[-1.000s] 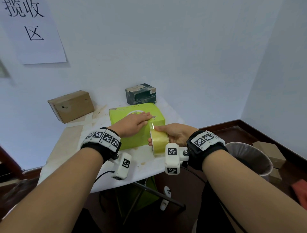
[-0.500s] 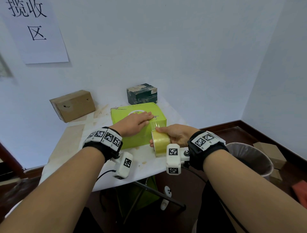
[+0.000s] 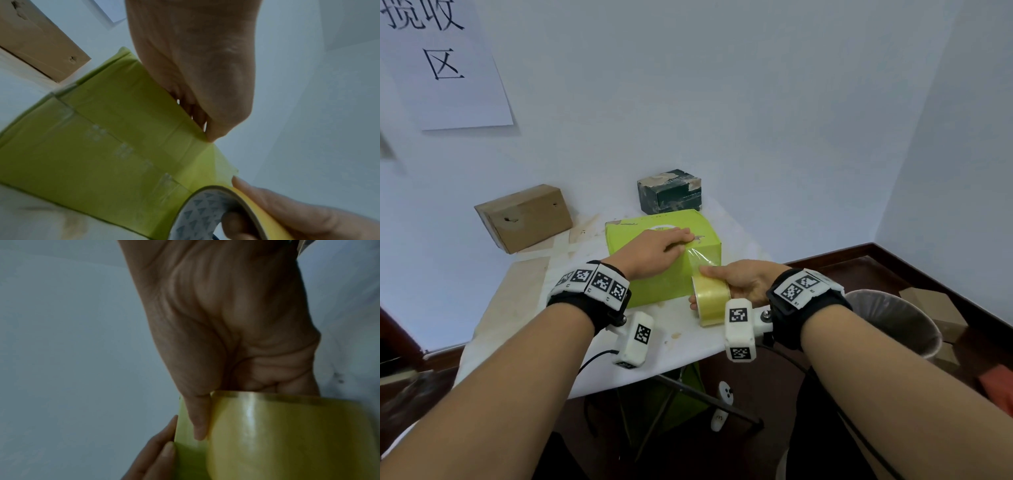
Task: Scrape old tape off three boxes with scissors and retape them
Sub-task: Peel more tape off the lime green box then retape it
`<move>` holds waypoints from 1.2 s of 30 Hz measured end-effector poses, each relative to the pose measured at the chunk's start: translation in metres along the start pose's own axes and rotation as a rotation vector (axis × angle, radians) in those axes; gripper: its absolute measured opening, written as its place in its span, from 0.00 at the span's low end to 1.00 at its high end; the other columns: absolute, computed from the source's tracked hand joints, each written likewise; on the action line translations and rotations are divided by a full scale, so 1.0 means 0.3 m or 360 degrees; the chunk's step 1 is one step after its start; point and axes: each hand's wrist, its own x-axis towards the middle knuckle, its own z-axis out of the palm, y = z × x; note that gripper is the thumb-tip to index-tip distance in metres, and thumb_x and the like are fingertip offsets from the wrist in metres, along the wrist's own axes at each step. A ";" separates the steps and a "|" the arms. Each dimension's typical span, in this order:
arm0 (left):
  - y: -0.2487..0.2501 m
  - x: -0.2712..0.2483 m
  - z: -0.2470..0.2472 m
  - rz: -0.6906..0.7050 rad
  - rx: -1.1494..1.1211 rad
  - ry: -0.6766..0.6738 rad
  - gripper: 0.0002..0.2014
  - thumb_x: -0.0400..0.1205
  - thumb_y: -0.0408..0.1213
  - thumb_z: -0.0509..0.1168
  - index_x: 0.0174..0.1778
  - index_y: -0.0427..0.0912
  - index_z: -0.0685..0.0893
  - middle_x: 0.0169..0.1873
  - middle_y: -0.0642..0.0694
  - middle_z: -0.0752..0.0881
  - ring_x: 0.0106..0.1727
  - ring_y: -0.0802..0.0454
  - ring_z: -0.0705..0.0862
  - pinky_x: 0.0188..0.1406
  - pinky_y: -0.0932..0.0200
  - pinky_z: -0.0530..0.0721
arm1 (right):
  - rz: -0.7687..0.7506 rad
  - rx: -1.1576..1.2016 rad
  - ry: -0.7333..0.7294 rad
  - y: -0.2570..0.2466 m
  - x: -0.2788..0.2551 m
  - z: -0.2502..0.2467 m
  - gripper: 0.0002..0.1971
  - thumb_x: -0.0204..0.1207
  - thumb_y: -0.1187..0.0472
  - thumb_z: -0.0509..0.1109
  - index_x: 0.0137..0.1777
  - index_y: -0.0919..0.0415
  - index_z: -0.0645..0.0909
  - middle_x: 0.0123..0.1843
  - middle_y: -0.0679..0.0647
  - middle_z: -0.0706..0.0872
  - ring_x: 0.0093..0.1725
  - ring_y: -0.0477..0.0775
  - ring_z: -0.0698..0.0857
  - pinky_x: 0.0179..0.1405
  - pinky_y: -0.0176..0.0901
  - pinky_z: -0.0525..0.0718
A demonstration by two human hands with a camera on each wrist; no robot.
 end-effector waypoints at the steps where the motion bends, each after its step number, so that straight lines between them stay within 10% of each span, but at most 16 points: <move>1: 0.001 0.007 0.002 -0.0025 -0.0025 0.0038 0.19 0.88 0.41 0.55 0.75 0.51 0.75 0.77 0.57 0.71 0.78 0.56 0.68 0.74 0.66 0.60 | -0.0001 0.0023 -0.0017 0.006 0.006 -0.004 0.18 0.84 0.51 0.60 0.55 0.69 0.76 0.40 0.65 0.89 0.38 0.60 0.90 0.54 0.59 0.83; 8: -0.004 0.029 0.050 -0.0154 -0.0262 0.0329 0.17 0.86 0.55 0.57 0.63 0.55 0.85 0.68 0.61 0.81 0.67 0.57 0.79 0.67 0.53 0.77 | -0.0069 -0.0531 0.0361 -0.025 0.008 -0.069 0.28 0.79 0.35 0.58 0.47 0.62 0.80 0.40 0.56 0.87 0.41 0.55 0.86 0.61 0.51 0.82; 14: -0.010 0.040 0.044 -0.0190 -0.0418 0.0361 0.17 0.85 0.55 0.60 0.62 0.54 0.87 0.66 0.61 0.83 0.66 0.58 0.79 0.68 0.52 0.77 | -0.0311 -0.0706 0.0970 -0.107 0.028 -0.207 0.13 0.86 0.61 0.58 0.42 0.66 0.77 0.22 0.51 0.84 0.16 0.42 0.80 0.24 0.33 0.77; 18: -0.016 0.040 0.044 -0.0205 -0.0466 0.0356 0.16 0.84 0.56 0.60 0.61 0.56 0.87 0.65 0.63 0.82 0.65 0.60 0.79 0.68 0.52 0.77 | -0.0334 -0.0775 0.0933 -0.074 0.087 -0.273 0.12 0.80 0.71 0.62 0.62 0.65 0.79 0.37 0.54 0.83 0.19 0.38 0.83 0.19 0.28 0.78; 24: -0.025 0.043 0.038 -0.0197 -0.0503 0.0328 0.16 0.84 0.55 0.61 0.61 0.55 0.88 0.65 0.62 0.83 0.66 0.61 0.79 0.70 0.51 0.76 | -0.0276 -0.0662 0.0925 -0.044 0.149 -0.304 0.08 0.81 0.73 0.60 0.57 0.64 0.75 0.42 0.56 0.83 0.23 0.41 0.85 0.21 0.30 0.81; 30: -0.023 0.038 0.038 -0.0187 -0.0511 0.0314 0.16 0.84 0.55 0.61 0.61 0.55 0.88 0.65 0.63 0.82 0.66 0.61 0.79 0.71 0.52 0.76 | -0.0199 -0.1018 0.0960 -0.050 0.112 -0.293 0.07 0.76 0.75 0.67 0.51 0.66 0.79 0.17 0.45 0.83 0.15 0.36 0.80 0.14 0.26 0.74; 36: -0.019 0.031 0.035 -0.0153 -0.0520 0.0309 0.13 0.85 0.48 0.62 0.61 0.56 0.87 0.66 0.62 0.82 0.67 0.61 0.79 0.71 0.55 0.75 | -0.0119 -0.1636 0.1187 -0.084 0.113 -0.286 0.09 0.75 0.58 0.73 0.49 0.63 0.80 0.45 0.59 0.84 0.42 0.56 0.82 0.47 0.42 0.82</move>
